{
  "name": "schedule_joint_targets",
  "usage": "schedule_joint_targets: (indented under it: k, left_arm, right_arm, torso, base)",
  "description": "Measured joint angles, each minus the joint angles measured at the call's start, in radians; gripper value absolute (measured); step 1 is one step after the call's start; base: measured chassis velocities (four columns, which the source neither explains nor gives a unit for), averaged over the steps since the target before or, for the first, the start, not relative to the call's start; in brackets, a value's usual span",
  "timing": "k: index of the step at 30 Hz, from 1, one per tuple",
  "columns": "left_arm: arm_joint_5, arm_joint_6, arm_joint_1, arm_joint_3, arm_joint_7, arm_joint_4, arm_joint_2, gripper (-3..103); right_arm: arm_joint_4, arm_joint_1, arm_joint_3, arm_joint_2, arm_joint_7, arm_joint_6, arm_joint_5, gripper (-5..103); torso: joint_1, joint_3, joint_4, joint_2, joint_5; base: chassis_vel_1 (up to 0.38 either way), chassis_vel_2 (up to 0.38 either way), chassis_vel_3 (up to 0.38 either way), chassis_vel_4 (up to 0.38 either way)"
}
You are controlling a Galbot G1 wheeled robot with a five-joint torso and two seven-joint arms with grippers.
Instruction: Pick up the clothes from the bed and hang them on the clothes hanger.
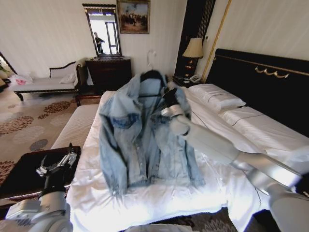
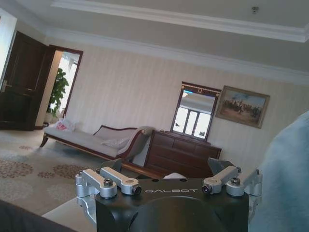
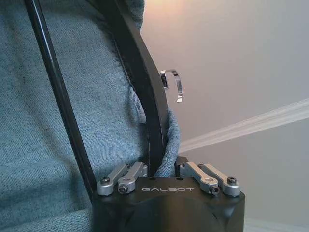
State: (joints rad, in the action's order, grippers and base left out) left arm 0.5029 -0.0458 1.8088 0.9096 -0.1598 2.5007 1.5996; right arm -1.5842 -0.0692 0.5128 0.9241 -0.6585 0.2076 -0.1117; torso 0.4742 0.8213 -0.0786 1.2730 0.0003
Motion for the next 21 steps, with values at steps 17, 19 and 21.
schedule_joint_targets:
  k: [17,19,21]
  left_arm:
    - [0.001,-0.016,0.055,-0.011,-0.021,0.0,0.008,100]
    - [0.001,-0.018,0.058,-0.014,-0.022,0.0,0.009,100]
    - [0.001,-0.019,0.059,-0.015,-0.023,0.0,0.009,100]
  right_arm:
    - [-0.283,-0.159,-0.344,-0.239,0.034,-0.207,0.29,23]
    - [-0.29,-0.161,-0.361,-0.257,0.029,-0.236,0.424,23]
    - [-0.29,-0.161,-0.37,-0.264,0.029,-0.252,0.483,23]
  torso:
    - [0.0,0.0,-0.0003,0.0,0.0]
    - [0.0,0.0,-0.0002,0.0,0.0]
    - [0.0,0.0,-0.0001,0.0,0.0001]
  base:
    - [0.0,0.0,0.0,0.0]
    - [0.0,0.0,0.0,0.0]
    - [0.0,0.0,0.0,0.0]
